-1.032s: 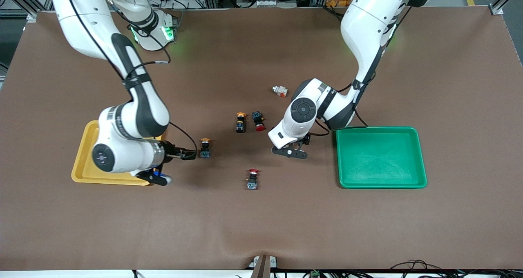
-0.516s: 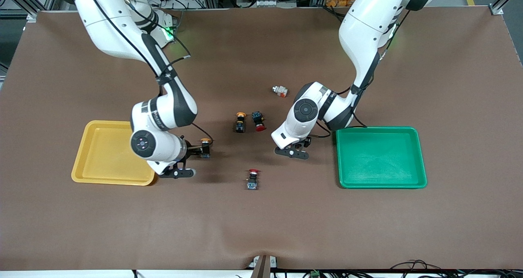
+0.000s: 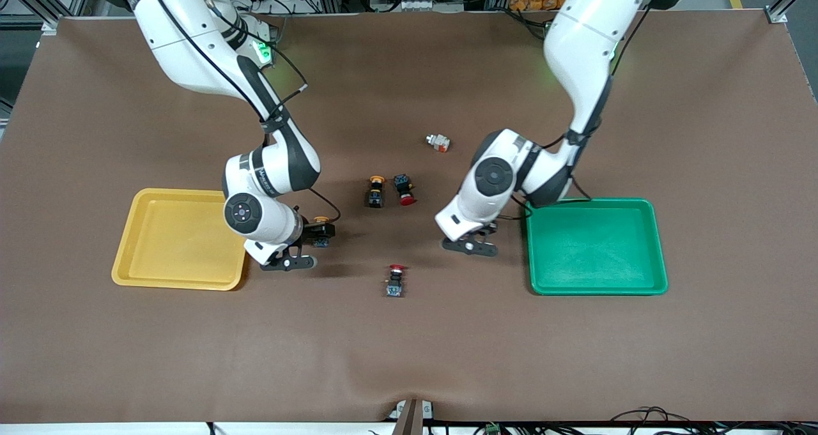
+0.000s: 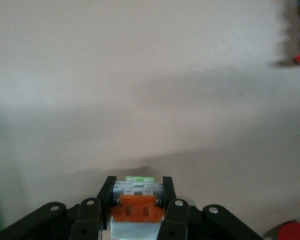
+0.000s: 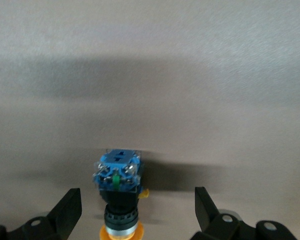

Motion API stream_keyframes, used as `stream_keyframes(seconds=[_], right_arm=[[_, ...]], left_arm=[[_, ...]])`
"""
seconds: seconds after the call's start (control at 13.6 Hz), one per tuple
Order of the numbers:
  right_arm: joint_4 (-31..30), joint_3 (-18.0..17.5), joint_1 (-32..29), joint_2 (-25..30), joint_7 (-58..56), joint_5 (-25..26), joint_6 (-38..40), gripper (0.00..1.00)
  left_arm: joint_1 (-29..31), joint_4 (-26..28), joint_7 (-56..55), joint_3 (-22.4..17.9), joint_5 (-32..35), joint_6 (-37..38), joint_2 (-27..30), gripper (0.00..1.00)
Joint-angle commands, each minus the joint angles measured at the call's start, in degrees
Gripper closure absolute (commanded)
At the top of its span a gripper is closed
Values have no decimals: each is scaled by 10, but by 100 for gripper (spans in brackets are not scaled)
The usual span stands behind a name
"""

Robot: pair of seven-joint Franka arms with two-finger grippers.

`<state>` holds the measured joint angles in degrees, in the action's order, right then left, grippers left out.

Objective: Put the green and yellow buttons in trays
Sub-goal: 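Place the white button in the green tray while the right gripper places the blue one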

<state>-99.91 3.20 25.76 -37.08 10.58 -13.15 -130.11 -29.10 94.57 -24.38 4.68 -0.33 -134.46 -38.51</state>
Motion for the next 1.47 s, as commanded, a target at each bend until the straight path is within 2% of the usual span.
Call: stream_keyframes(seconds=[0.0, 0.37, 0.44, 0.59, 0.81, 0.88, 1.03, 1.11, 1.18, 1.25, 1.33, 1.4], right_arm=[[-12, 4, 10, 7, -1, 9, -8, 0], [-33, 4, 23, 7, 0, 8, -18, 0], [-34, 4, 24, 7, 0, 8, -18, 4], [-34, 4, 24, 7, 1, 8, -17, 18], [-34, 4, 24, 8, 1, 8, -16, 28], [-34, 4, 24, 8, 0, 8, -16, 41], [-35, 4, 24, 9, 1, 8, -16, 87], [-35, 4, 24, 10, 1, 8, -16, 100], [-41, 4, 24, 12, 4, 8, -19, 100], [-42, 4, 24, 14, 5, 8, -23, 100], [-43, 4, 24, 17, 5, 8, -28, 100], [-43, 4, 24, 25, 6, 8, -27, 100]], left_arm=[[50, 10, 7, 2, 13, 58, 38, 91], [133, 11, 10, 0, 13, 78, 26, 81], [141, 11, 14, -1, 20, 77, 20, 81], [170, 12, 34, 0, 47, 77, 18, 81], [200, 16, 76, 0, 49, 76, 8, 78], [205, 17, 85, 1, 49, 76, 4, 78], [206, 17, 87, 1, 49, 62, -12, 75], [205, 16, 86, 1, 48, 57, -16, 70], [204, 16, 86, 1, 48, 57, -15, 48], [206, 16, 87, 2, 48, 57, -14, 11], [205, 15, 88, 2, 48, 60, -10, 0], [205, 14, 89, 2, 48, 63, -7, 0]])
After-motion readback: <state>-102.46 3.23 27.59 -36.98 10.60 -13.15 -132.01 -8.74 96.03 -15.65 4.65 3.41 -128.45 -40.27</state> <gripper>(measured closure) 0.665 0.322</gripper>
